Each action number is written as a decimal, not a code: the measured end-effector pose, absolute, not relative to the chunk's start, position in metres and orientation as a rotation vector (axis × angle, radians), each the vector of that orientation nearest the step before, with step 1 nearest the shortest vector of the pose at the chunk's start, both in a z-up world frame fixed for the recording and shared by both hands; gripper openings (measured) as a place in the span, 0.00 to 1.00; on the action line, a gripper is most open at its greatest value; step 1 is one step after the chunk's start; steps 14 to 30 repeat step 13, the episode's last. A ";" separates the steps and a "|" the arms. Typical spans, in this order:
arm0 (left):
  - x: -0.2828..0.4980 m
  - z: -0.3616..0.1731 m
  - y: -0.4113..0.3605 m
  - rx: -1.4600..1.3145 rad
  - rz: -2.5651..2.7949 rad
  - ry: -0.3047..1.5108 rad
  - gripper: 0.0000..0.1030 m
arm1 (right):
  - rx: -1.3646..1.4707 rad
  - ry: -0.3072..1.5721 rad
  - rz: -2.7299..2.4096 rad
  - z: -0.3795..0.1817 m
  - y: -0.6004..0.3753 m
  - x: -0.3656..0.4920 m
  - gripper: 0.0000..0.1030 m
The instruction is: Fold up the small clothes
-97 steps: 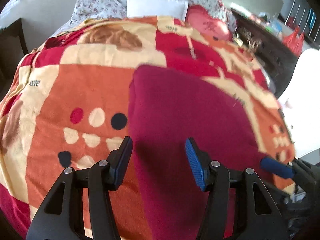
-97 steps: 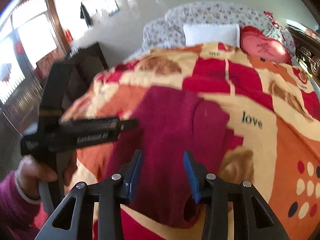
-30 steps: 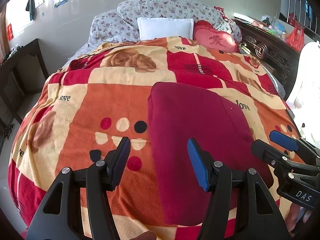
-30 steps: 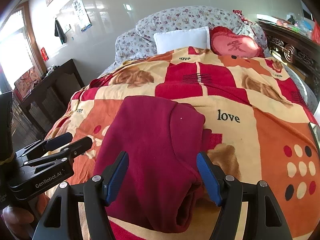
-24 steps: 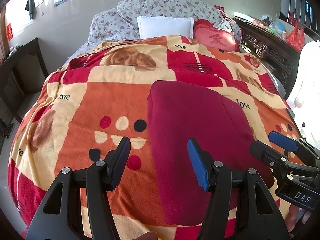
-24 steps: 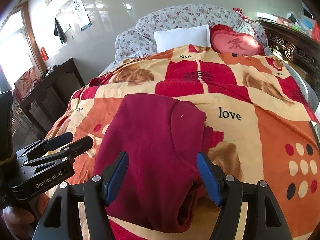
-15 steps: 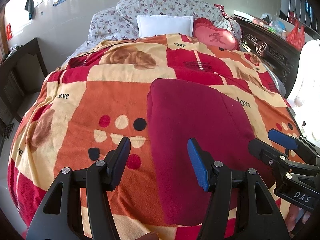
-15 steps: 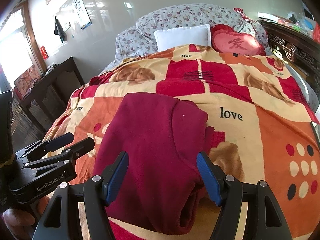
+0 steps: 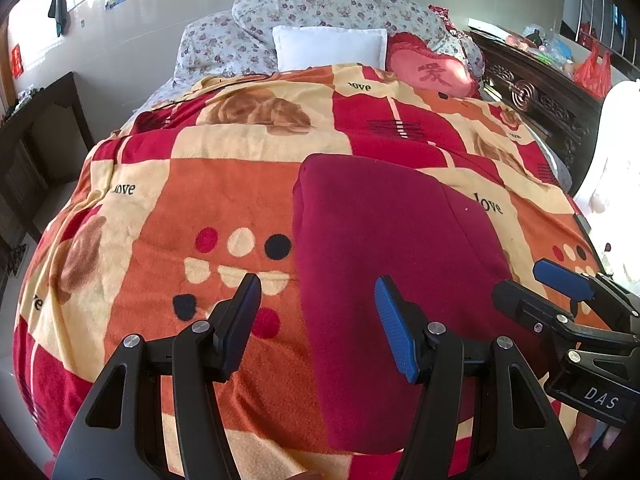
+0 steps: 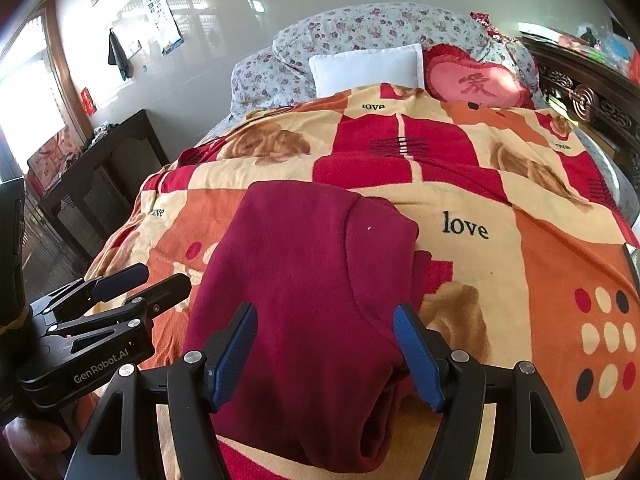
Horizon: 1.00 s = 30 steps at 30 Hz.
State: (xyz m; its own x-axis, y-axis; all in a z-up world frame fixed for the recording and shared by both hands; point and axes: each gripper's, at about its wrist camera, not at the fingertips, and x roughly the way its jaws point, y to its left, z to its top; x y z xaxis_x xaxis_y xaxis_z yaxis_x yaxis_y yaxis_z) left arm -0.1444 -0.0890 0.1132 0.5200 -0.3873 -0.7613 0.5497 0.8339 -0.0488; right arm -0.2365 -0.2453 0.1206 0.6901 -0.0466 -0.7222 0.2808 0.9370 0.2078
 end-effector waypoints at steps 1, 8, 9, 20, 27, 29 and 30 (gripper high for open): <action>-0.144 0.113 -0.089 0.208 -0.566 0.857 0.58 | 0.314 0.791 -0.188 0.121 -0.245 -0.236 0.66; -0.144 0.110 -0.091 0.227 -0.564 0.839 0.58 | 0.318 0.803 -0.182 0.118 -0.244 -0.234 0.66; -0.143 0.110 -0.090 0.225 -0.565 0.837 0.58 | 0.318 0.805 -0.180 0.117 -0.244 -0.233 0.66; -0.136 0.106 -0.085 0.220 -0.561 0.849 0.58 | 0.318 0.809 -0.182 0.114 -0.248 -0.232 0.66; -0.136 0.106 -0.085 0.220 -0.561 0.849 0.58 | 0.318 0.809 -0.182 0.114 -0.248 -0.232 0.66; -0.136 0.106 -0.085 0.220 -0.561 0.849 0.58 | 0.318 0.809 -0.182 0.114 -0.248 -0.232 0.66; -0.136 0.106 -0.085 0.220 -0.561 0.849 0.58 | 0.318 0.809 -0.182 0.114 -0.248 -0.232 0.66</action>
